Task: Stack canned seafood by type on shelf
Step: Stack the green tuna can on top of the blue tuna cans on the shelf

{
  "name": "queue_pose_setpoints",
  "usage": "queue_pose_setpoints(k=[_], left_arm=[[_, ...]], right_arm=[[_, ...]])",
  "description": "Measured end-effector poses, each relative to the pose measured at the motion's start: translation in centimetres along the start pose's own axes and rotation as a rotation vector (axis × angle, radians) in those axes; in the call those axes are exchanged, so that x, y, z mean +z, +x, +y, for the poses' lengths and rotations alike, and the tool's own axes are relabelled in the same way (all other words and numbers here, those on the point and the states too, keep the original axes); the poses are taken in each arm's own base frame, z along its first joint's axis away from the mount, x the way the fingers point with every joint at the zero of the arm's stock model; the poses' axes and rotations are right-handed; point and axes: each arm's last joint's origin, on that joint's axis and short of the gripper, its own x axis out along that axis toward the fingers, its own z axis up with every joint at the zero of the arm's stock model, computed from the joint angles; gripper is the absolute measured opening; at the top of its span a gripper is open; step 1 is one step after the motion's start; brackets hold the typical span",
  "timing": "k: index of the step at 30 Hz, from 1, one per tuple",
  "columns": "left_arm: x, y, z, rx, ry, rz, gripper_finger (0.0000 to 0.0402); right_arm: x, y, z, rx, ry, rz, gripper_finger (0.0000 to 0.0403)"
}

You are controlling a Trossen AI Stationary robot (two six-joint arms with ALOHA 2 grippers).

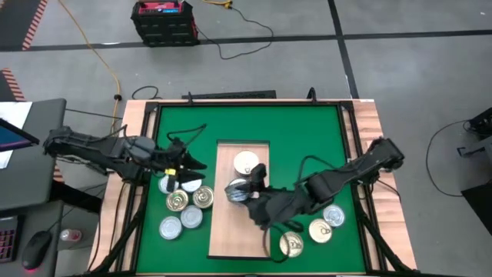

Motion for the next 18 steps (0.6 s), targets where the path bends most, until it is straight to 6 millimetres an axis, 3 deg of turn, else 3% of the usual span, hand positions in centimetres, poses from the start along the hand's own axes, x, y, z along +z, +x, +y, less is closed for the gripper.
queue_pose_setpoints(k=[5,10,18], left_arm=[[0.1,-0.1,-1.5,0.139,0.079,-0.044,0.0199],[0.7,-0.3,-3.2,0.157,0.136,-0.055,0.0199],[-0.2,2.2,-5.4,0.2,0.287,0.009,0.0199]], right_arm=[[0.2,1.1,1.0,-0.027,-0.101,0.04,0.0174],[-0.1,1.7,1.9,-0.058,-0.2,0.091,0.0188],[-0.6,2.1,2.3,-0.072,-0.269,0.146,0.0176]])
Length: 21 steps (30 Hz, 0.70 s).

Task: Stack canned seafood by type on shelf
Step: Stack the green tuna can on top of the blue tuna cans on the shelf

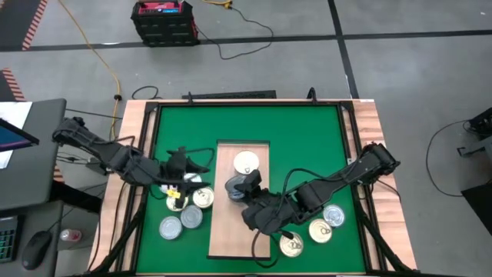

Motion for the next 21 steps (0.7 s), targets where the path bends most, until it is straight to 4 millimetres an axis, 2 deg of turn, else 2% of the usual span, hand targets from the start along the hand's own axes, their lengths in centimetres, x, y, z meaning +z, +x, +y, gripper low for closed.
queue_pose_setpoints(k=[8,13,16,21], left_arm=[[0.6,0.6,-1.0,0.036,0.058,-0.006,0.0199],[0.6,0.6,-1.0,0.034,0.065,-0.004,0.0199],[0.6,0.6,-1.1,-0.023,0.063,0.017,0.0199],[0.5,0.6,-1.3,-0.078,0.054,0.043,0.0199]], right_arm=[[-0.2,0.0,0.1,0.011,0.074,0.018,0.02],[-0.1,0.9,1.2,0.041,0.055,0.021,0.0196],[-0.1,1.3,1.4,0.061,0.084,0.016,0.019],[-0.2,0.9,1.2,0.116,0.235,-0.006,0.02]])
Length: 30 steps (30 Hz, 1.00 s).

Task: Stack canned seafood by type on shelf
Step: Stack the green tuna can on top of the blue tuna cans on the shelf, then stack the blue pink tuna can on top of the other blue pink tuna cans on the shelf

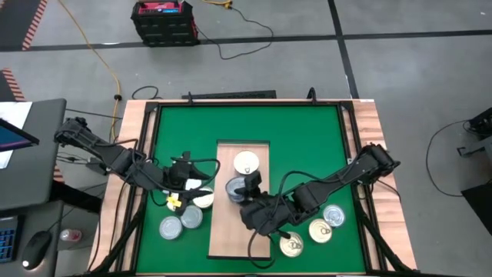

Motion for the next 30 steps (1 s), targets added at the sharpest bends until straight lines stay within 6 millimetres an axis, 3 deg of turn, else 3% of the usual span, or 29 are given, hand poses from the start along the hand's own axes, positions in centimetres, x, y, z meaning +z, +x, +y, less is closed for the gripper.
queue_pose_setpoints(k=[6,13,24,28,30], left_arm=[[0.1,0.0,-0.1,-0.012,-0.007,-0.003,0.0199],[0.2,-0.3,0.1,-0.017,-0.047,-0.008,0.0199],[1.4,-3.0,1.0,-0.077,-0.132,-0.066,0.0199],[1.2,-3.6,1.2,-0.136,-0.165,-0.026,0.0199],[0.9,-3.7,1.3,-0.141,-0.18,0.01,0.0199]], right_arm=[[0.0,0.0,-0.3,0.118,0.097,-0.038,0.0261],[-0.1,0.2,-0.7,0.091,0.117,-0.028,0.0322],[0.7,-1.0,-1.7,0.032,0.069,-0.023,0.0311],[1.2,-3.4,-3.3,0.045,0.226,0.002,0.0304],[0.6,-4.6,-3.9,0.152,0.346,0.067,0.0301]])
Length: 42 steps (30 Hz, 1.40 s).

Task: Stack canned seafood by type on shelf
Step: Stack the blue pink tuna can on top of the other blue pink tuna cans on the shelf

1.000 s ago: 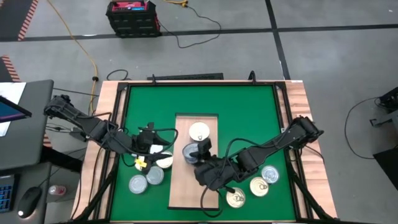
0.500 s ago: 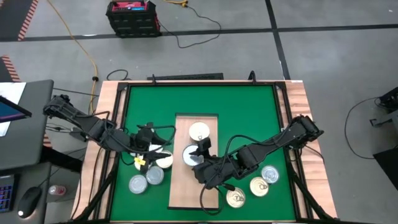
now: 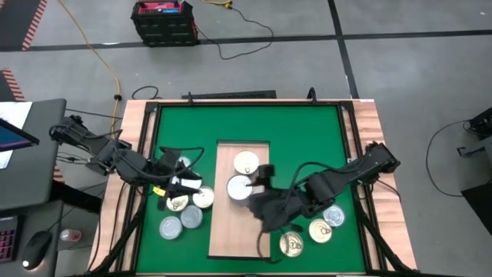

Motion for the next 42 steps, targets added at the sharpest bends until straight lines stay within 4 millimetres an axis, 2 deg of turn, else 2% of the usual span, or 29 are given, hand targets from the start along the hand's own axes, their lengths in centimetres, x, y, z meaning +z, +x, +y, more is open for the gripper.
queue_pose_setpoints(k=[4,7,12,17,20,25,28,33,37,42], left_arm=[[-0.6,0.0,0.3,0.027,-0.004,0.056,0.0199],[-0.5,0.1,0.2,0.025,-0.008,0.045,0.0199],[0.0,-0.1,0.2,0.052,-0.006,-0.015,0.0199],[0.2,-0.4,0.4,0.097,-0.01,-0.051,0.0199],[0.3,-0.6,0.5,0.115,-0.016,-0.069,0.0199],[0.5,-0.8,0.7,0.176,-0.02,-0.113,0.0199],[0.7,-1.1,0.9,0.219,-0.015,-0.147,0.0199],[1.1,-2.0,1.3,0.282,-0.027,-0.209,0.0199],[1.4,-2.9,1.7,0.328,-0.035,-0.259,0.0199],[1.8,-3.9,2.0,0.363,-0.053,-0.307,0.0199]], right_arm=[[-2.4,-1.0,-0.7,0.177,0.167,0.277,0.0292],[-3.7,-1.4,-0.9,0.234,0.154,0.423,0.0285],[-5.7,-1.9,-0.3,0.401,0.125,0.559,0.028],[-9.6,-0.8,-0.2,0.513,0.14,0.557,0.028],[-12.8,0.2,-0.1,0.565,0.159,0.541,0.028],[-18.5,2.0,0.7,0.679,0.173,0.621,0.028],[-21.1,2.9,1.3,0.732,0.157,0.667,0.028],[-23.5,3.7,1.9,0.798,0.124,0.682,0.028],[-24.6,4.4,2.1,0.822,0.127,0.668,0.0273],[-25.7,5.3,1.8,0.847,0.161,0.656,0.0224]])
